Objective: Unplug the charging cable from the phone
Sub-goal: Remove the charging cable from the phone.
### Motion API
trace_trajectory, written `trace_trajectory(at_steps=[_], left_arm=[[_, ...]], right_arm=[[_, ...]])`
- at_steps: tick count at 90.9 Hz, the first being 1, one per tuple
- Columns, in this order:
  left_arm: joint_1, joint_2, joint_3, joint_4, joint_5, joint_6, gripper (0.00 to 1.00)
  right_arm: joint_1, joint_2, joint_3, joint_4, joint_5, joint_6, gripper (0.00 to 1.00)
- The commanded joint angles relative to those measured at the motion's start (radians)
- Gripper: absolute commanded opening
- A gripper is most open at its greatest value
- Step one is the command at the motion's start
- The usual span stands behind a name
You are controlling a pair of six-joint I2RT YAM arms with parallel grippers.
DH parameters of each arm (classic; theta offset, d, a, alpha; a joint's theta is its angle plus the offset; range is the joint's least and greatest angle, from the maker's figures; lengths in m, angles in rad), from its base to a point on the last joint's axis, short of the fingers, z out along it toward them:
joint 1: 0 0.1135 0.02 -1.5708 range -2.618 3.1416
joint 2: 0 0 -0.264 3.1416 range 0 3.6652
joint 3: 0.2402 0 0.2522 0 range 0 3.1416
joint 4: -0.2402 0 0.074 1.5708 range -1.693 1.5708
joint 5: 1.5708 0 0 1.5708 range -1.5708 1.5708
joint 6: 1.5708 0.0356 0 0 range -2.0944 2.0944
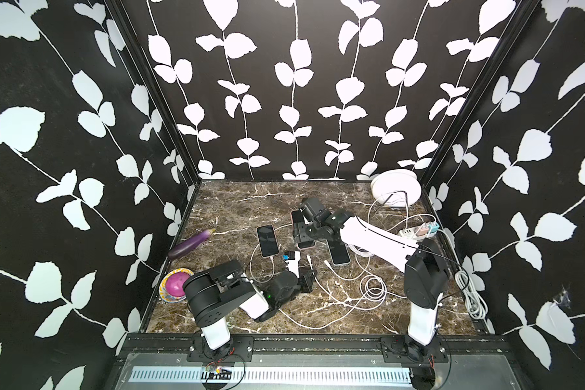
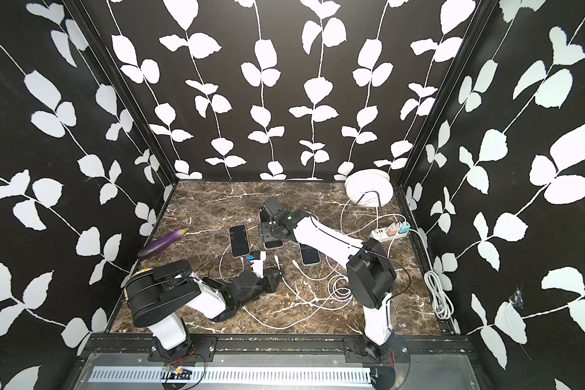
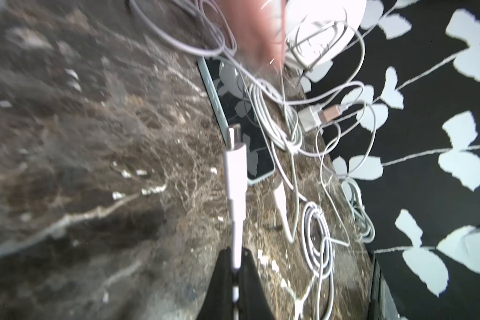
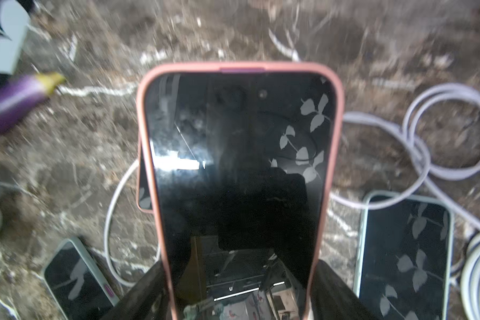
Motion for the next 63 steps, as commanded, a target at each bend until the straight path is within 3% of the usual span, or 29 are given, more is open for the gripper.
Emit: trace_trajectory(at_steps=[1,19,25,30,34,45,63], left_arm=[[-0.011,-0.018,-0.007,-0.038,0.004,0.011,0.00],[-0.013,-0.068,-0.005,-0.086,0.006,0.066,0.00],[-0.013,-0.139,0.001,-0.169,0.004,0.099,0.26],[-0.013,-0.222,0.000,-0.269,-0.009,0.134,0.40],[-0.013,-0.310,0.002,-0.377,-0.030,0.165,0.47],[-0.013,-0.581,0.017,-0.737,-0.102,0.241,0.55],[-0.010,-0.920,0.150,-1.362,-0.342,0.292,0.57]], right_arm=[[-0.017,0.008,0.053,0.041,0.038,-0.030,0.00],[-0.024,0.021,0.057,0.013,0.040,-0.029,0.00],[-0.027,0.028,0.070,-0.047,0.040,-0.027,0.00],[-0.035,0.038,0.081,-0.108,0.031,-0.030,0.00],[-0.043,0.046,0.083,-0.145,0.023,-0.037,0.00],[-0.051,0.070,0.105,-0.235,0.017,-0.077,0.00],[-0.049,0.143,0.154,-0.338,0.005,-0.126,0.00]])
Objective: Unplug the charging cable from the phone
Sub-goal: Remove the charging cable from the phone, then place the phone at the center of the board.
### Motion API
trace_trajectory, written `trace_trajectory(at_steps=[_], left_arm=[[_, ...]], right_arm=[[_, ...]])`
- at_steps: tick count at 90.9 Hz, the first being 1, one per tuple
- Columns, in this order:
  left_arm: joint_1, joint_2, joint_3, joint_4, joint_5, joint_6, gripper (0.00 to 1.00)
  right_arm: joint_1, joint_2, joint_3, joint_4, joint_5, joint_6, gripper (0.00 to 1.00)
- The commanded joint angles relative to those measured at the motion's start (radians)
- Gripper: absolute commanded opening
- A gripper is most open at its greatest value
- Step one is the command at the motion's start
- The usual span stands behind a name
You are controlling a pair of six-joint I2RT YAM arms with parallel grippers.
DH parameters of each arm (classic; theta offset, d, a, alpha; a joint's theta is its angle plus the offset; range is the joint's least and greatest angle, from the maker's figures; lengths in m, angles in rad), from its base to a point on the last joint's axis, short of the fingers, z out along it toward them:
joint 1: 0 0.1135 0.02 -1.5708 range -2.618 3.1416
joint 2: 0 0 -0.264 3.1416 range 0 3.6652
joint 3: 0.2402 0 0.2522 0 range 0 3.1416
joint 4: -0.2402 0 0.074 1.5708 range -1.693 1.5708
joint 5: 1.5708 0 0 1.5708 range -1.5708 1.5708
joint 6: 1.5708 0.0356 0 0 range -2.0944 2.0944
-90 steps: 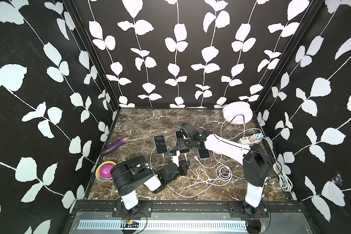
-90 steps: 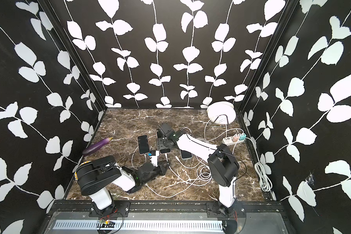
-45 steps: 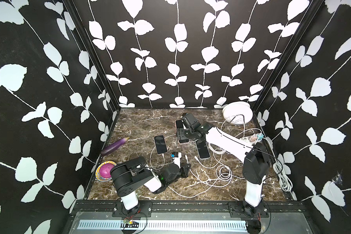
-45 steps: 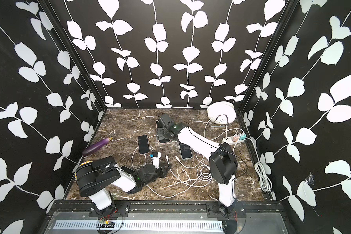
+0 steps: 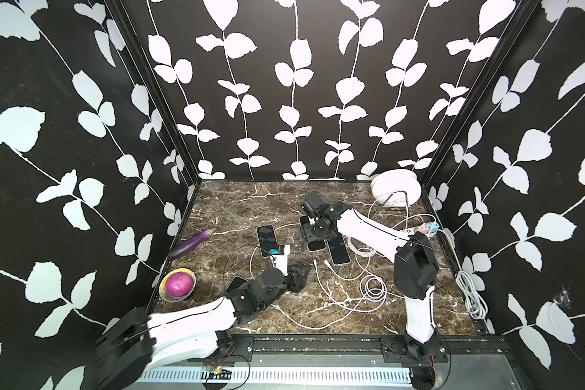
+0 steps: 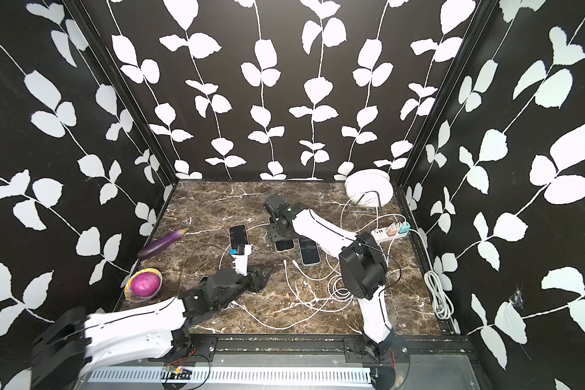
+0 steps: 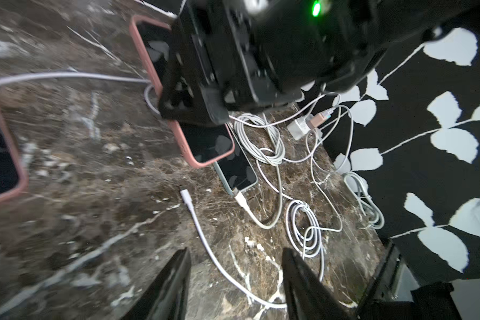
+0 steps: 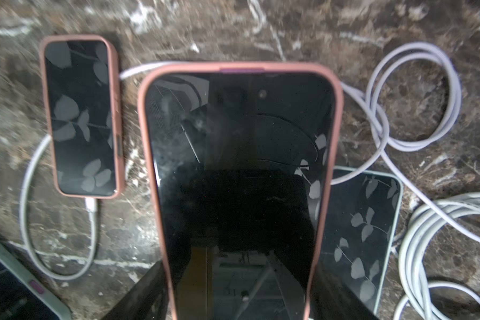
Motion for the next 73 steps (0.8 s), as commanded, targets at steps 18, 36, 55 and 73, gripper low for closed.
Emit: trace_trajectory(at_steps=[18,36,55,73], left_arm=[[0.062,-0.126,0.215,-0.782,-0.250,-0.018,0.53],[0.083,-0.098,0.264,-0.763,-0.200,-0.013,0.52],[0.107,-0.065,0.305,-0.817,-0.178,-0.020,0.52],[0.120,-0.069,0.304,-0.822,-0.167,-0.025,0.53]], right_arm=[[0.014,0.089,0.084,-0.084,-0.029,-0.057,0.00],[0.054,0.171,0.177,-0.099,-0.037,0.029,0.00],[0.065,0.242,0.236,-0.131,-0.017,0.144,0.00],[0.069,0.265,0.239,-0.146,0.032,0.203,0.00]])
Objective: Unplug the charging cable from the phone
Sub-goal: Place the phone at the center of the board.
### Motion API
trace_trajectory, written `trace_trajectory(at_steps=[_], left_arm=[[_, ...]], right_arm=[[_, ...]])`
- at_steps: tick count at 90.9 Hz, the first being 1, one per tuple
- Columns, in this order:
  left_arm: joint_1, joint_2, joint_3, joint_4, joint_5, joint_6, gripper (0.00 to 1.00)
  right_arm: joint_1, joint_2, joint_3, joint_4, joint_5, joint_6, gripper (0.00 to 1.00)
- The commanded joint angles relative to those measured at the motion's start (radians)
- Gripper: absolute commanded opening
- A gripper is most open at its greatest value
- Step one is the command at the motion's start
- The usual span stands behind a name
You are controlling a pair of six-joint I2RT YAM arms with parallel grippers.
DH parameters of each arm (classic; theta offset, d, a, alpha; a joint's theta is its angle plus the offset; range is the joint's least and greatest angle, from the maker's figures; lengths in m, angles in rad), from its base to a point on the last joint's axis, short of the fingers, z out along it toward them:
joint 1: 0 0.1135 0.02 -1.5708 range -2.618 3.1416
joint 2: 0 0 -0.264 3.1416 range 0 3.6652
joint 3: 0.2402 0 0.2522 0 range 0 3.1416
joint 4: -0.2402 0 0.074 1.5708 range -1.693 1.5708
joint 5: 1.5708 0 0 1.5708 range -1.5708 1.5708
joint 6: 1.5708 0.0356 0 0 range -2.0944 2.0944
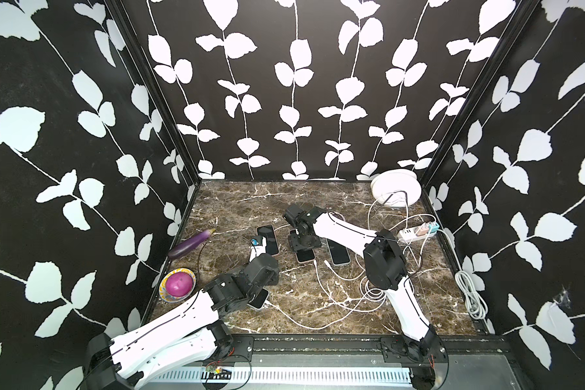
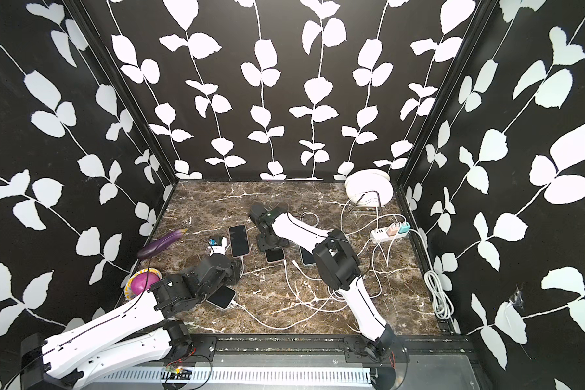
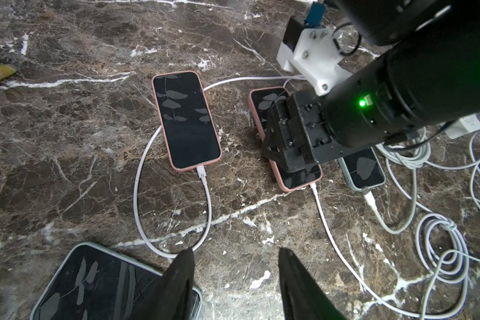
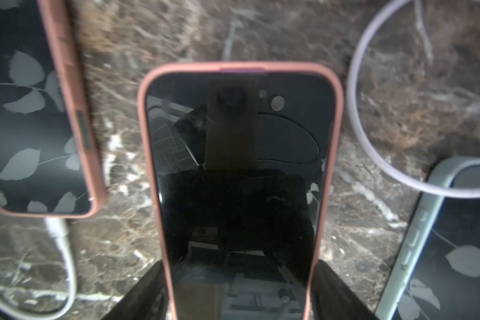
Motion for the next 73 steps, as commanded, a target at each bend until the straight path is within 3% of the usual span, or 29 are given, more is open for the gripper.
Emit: trace_trajectory(at_steps=[1,26,35,73], left_arm=[[0.009,-0.006,0.019,-0.042,0.005,-0.006,0.53],[0.013,-0.002,0.028,-0.044,0.005,-0.001,0.53],[0.014,0.002,0.027,-0.042,0.008,-0.002,0.53],[0.014,0.013,0.028,-0.035,0.020,-0.005,0.52]], right_arm=[[0.002,0.009,0.029,-0.025,0.043,0.069,0.00],[0.001,0.033,-0.002,-0.007,0.081,0.083,0.00],[-0.011,0.033,-0.025,0.034,0.027,0.062,0.00],[-0.010,0.134,0.129,-0.021,-0.008,0.047,0.00]])
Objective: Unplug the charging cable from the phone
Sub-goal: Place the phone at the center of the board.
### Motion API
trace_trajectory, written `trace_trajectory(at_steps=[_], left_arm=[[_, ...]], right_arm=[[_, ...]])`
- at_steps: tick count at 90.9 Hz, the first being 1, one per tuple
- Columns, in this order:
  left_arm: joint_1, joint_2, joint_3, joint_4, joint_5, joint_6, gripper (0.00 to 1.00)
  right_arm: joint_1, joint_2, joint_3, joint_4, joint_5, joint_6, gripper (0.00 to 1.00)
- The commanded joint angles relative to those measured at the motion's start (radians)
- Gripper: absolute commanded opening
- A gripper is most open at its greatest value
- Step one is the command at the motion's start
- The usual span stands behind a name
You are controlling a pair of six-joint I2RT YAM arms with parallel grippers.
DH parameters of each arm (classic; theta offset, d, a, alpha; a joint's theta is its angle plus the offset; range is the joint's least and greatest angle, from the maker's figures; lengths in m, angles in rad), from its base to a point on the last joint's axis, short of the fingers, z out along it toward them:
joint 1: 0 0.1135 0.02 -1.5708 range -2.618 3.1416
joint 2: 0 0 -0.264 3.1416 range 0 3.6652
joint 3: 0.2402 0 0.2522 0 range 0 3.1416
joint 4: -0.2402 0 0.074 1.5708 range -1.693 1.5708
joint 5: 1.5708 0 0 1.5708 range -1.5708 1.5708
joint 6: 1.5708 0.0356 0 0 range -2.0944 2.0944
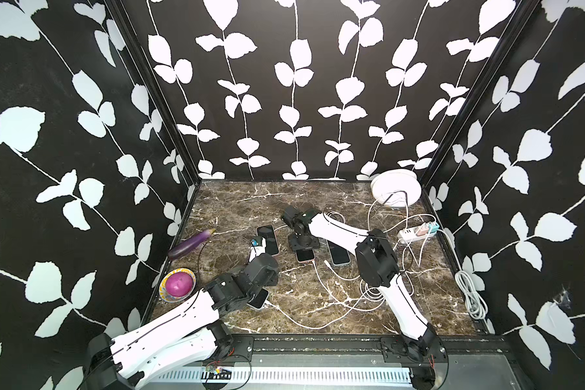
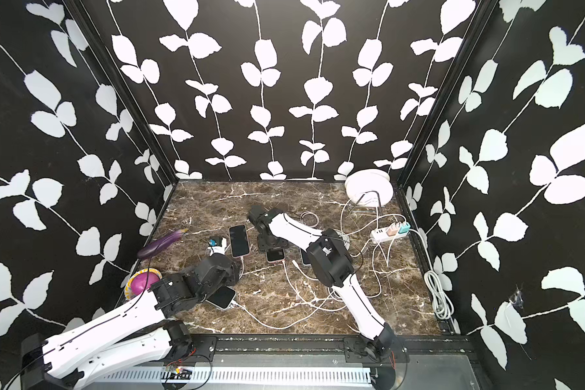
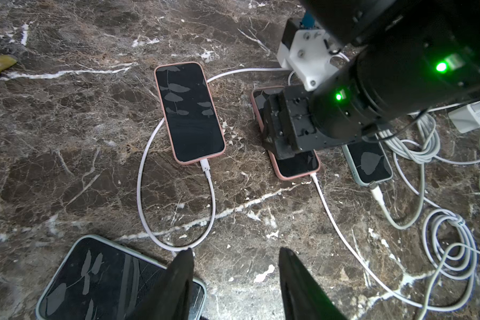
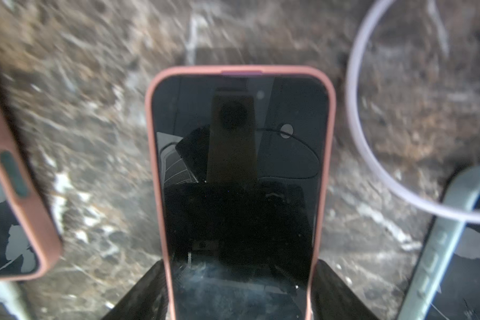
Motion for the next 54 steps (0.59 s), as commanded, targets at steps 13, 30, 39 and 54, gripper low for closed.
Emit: trace_trajectory(at_steps=[13,30,39,54], left_arm=[[0.005,0.006,0.030,-0.013,0.008,-0.005,0.52],[0.005,0.013,0.037,-0.015,0.012,-0.002,0.52],[0.006,0.012,0.029,-0.009,0.014,-0.005,0.51],[0.006,0.004,0.019,-0.010,0.015,-0.011,0.51]], right_arm=[[0.001,0.001,0.027,0.036,-0.069,0.056,0.00],[0.012,-0.006,0.044,0.020,-0.046,0.067,0.00],[0.009,0.025,0.050,0.016,-0.053,0.060,0.00],[0.012,0.023,0.017,0.023,-0.043,0.071,0.00]])
